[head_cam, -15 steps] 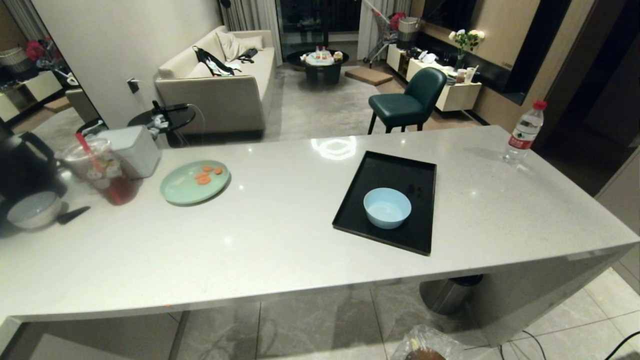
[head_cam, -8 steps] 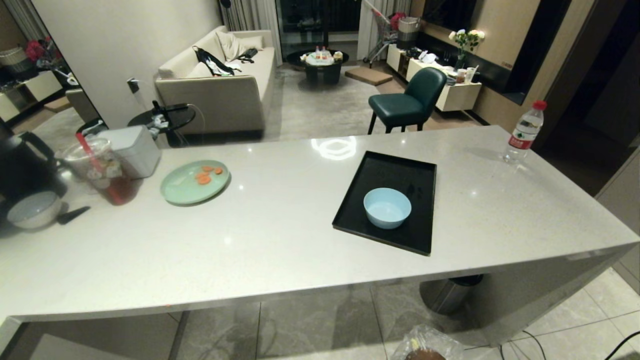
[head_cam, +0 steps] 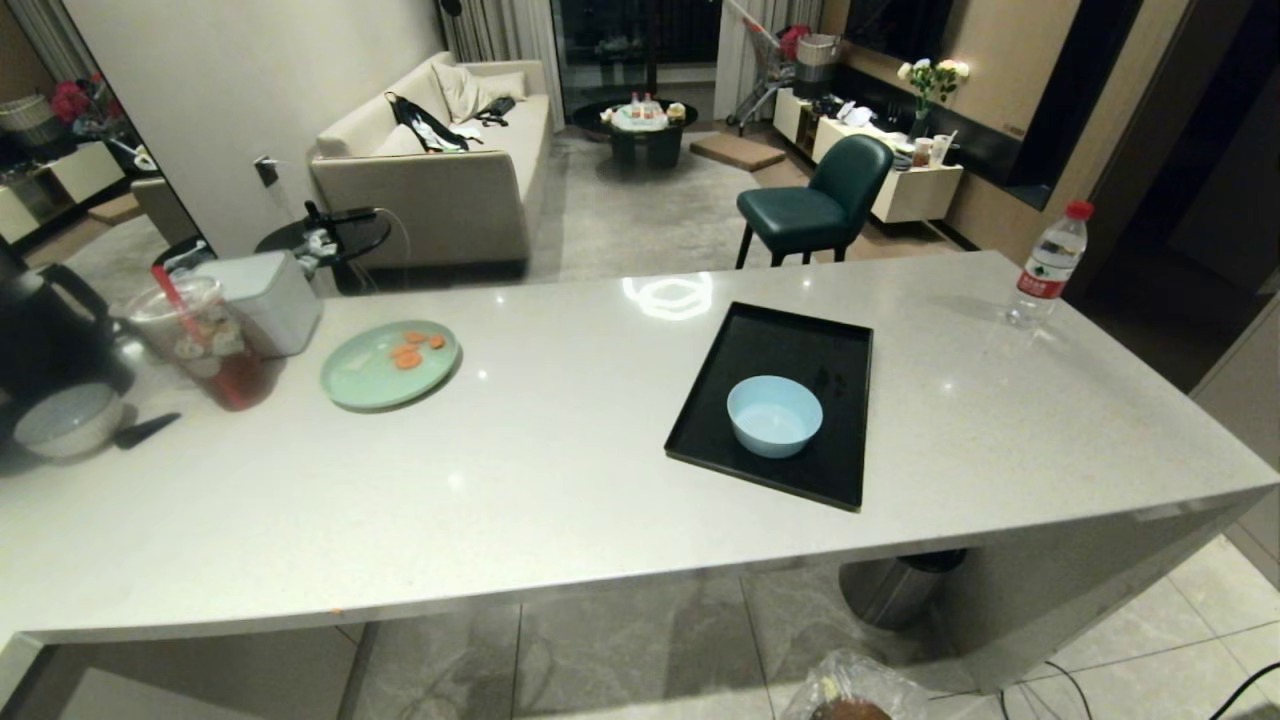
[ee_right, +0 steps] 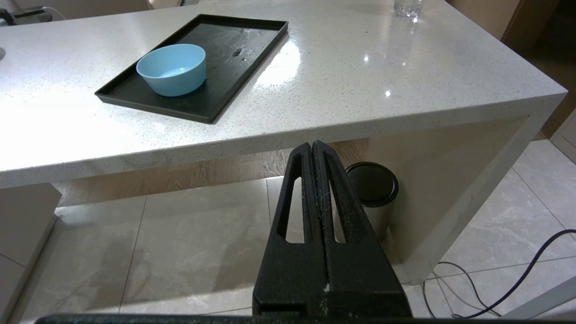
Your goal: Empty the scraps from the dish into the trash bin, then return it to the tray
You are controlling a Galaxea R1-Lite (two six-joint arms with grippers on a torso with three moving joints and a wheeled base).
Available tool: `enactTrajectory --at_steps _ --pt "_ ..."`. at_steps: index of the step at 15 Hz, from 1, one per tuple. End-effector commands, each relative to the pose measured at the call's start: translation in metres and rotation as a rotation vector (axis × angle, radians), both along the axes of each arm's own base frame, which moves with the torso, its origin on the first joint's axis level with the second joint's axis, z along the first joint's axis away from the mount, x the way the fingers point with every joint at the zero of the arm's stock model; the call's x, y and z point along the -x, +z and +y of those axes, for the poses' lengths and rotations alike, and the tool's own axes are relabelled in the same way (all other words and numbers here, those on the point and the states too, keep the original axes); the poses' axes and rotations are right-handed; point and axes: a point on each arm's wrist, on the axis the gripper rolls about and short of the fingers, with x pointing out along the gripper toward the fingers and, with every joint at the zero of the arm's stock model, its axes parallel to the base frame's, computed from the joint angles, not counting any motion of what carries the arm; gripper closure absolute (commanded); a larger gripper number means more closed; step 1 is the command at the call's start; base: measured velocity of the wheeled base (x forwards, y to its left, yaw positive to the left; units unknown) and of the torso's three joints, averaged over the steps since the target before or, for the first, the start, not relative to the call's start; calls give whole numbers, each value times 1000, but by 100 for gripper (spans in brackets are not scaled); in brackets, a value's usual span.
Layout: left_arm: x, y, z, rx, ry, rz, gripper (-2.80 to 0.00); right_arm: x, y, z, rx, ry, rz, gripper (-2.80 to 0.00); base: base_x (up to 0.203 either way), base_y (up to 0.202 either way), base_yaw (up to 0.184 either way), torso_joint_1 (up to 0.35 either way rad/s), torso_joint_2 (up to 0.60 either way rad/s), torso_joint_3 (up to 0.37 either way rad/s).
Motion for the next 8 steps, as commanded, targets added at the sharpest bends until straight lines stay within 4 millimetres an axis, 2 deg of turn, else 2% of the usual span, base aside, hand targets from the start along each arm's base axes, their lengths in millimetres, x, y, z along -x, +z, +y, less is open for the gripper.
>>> enactTrajectory --at_steps 1,8 --pt "0 0 0 1 1 1 0 0 0 0 0 1 0 0 0 0 0 0 0 0" --pt "0 0 0 1 0 -1 0 0 0 0 -5 -1 0 0 0 0 0 0 0 0"
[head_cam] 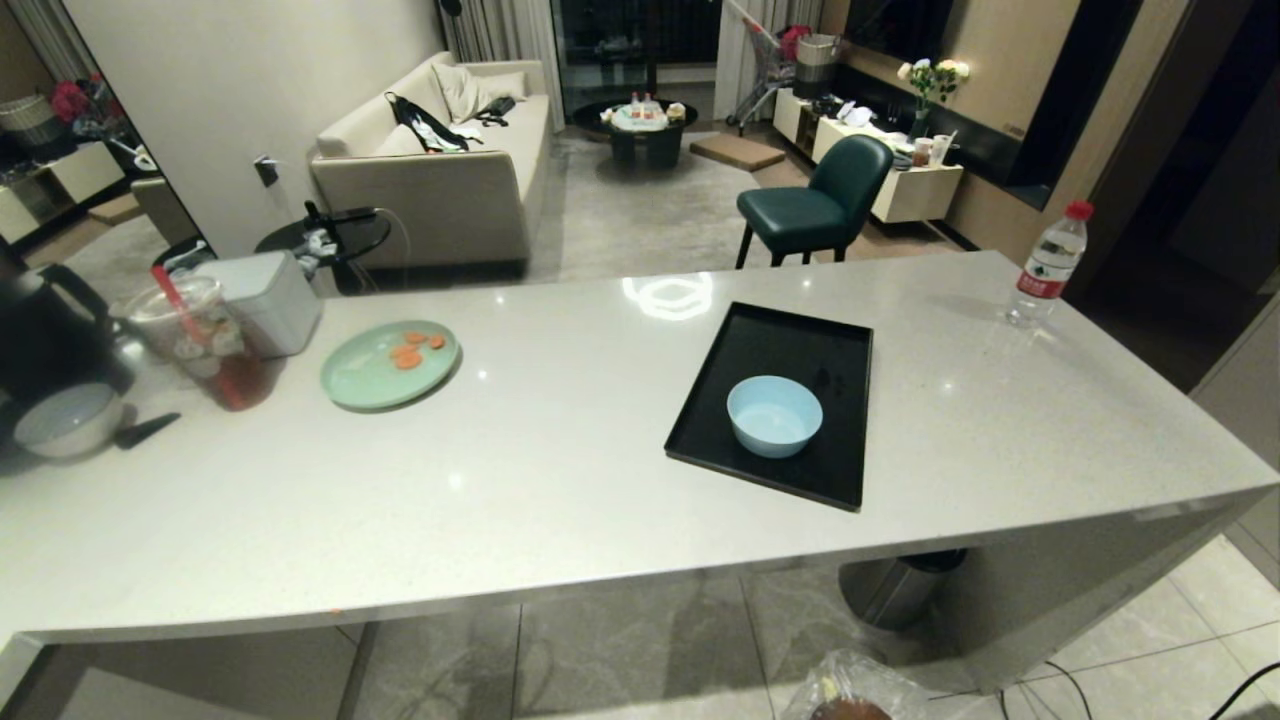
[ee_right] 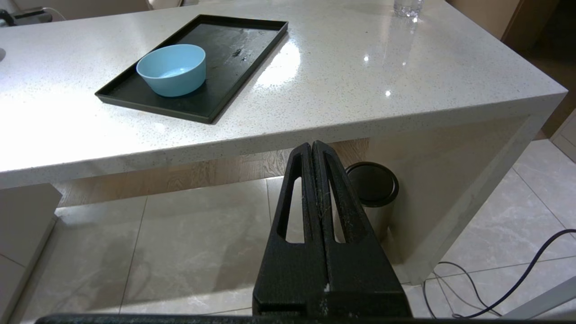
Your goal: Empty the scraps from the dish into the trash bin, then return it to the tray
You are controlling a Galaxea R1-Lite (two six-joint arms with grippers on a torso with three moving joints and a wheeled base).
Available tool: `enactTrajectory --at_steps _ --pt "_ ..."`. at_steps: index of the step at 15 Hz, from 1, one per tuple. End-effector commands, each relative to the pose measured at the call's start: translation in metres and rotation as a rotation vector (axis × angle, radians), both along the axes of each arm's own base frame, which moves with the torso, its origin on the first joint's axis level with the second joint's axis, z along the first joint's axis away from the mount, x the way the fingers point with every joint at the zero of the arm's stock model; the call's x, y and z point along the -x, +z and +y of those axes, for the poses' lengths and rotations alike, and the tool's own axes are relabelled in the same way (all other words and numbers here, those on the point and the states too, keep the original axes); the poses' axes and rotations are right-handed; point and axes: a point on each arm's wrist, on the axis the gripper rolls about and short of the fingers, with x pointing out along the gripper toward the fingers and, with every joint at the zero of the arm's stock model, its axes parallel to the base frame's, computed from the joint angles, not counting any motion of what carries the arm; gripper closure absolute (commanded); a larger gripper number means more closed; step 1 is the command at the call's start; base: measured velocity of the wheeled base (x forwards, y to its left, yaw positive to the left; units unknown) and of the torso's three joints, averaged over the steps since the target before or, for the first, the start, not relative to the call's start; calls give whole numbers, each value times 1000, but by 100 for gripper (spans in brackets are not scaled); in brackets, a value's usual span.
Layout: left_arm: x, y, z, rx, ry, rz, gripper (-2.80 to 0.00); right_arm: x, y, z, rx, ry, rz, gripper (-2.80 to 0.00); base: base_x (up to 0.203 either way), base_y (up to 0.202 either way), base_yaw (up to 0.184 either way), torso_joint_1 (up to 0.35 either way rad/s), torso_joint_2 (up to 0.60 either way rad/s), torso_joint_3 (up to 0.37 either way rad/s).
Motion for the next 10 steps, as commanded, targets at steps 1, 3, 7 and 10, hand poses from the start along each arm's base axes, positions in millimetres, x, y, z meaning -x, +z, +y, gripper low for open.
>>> enactTrajectory --at_steps 1,3,7,10 --pt "0 0 0 1 1 -1 0 0 0 0 -1 0 1 0 0 0 0 0 0 0" --pt "0 0 0 1 0 -1 0 0 0 0 -1 0 1 0 0 0 0 0 0 0" --pt "0 0 0 1 0 0 0 0 0 0 -1 0 1 0 0 0 0 0 0 0" --pt "0 0 0 1 0 0 0 0 0 0 0 0 1 0 0 0 0 0 0 0"
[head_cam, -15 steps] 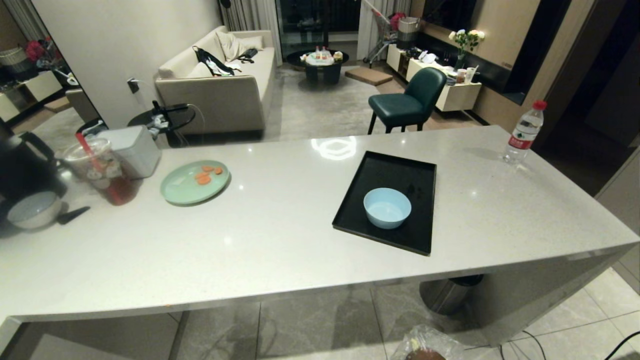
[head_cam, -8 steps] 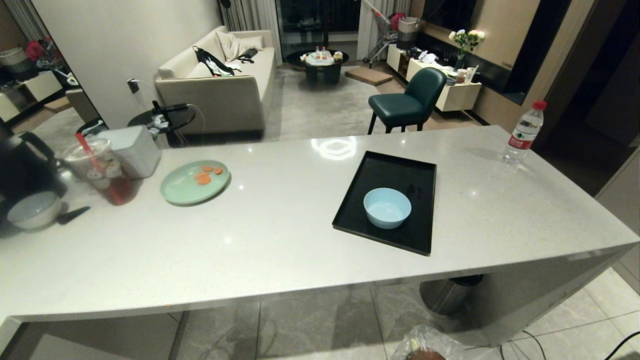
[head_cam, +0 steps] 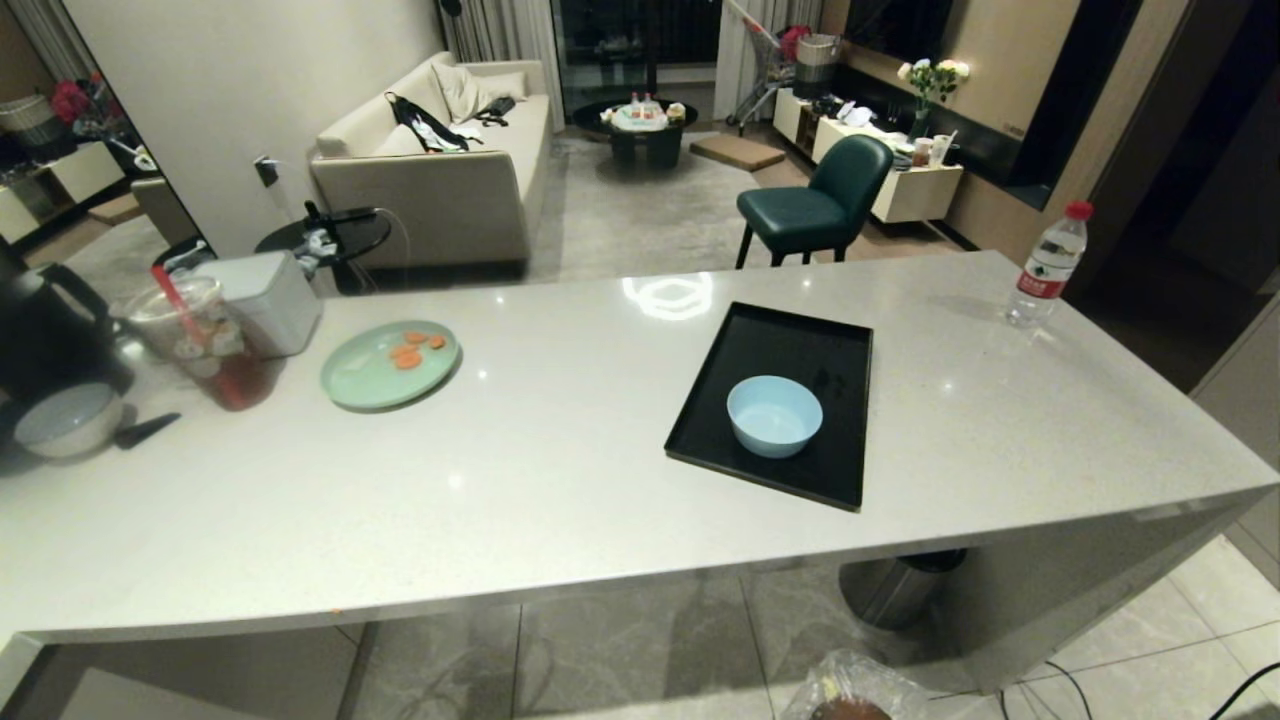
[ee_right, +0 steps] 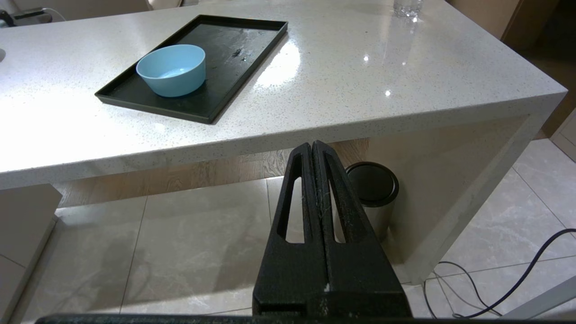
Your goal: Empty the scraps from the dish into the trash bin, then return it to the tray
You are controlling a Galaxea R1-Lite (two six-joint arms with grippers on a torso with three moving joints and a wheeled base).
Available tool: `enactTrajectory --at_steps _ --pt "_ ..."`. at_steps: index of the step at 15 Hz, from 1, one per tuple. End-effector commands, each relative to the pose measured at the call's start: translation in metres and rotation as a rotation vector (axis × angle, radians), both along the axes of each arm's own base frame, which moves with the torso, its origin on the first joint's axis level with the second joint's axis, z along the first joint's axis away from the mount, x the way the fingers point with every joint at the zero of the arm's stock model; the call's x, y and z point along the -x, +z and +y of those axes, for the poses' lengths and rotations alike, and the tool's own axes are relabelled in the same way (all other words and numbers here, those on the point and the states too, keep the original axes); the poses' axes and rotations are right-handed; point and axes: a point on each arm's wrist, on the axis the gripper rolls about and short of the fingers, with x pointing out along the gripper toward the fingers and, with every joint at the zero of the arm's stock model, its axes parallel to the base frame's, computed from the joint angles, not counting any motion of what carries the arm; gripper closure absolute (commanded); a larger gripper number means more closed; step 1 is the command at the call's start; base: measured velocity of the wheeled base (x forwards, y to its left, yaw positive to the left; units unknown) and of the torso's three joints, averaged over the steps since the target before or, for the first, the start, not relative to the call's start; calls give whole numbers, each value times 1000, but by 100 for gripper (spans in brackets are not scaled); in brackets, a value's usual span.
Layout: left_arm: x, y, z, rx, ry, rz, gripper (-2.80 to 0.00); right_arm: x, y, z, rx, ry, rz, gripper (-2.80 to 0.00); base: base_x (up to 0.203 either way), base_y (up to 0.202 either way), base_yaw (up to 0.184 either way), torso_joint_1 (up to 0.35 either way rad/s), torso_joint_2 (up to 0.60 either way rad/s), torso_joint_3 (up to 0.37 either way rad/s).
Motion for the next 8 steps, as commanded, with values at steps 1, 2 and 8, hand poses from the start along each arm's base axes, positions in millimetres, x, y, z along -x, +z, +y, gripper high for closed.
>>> enactTrajectory --at_steps 1,2,8 --pt "0 0 0 1 0 0 0 0 0 0 0 0 1 0 0 0 0 0 0 0" --pt "0 0 0 1 -1 -1 0 0 0 0 0 0 1 0 0 0 0 0 0 0" --pt "0 0 0 1 1 0 0 0 0 0 -3 1 -1 0 0 0 0 0 0 0"
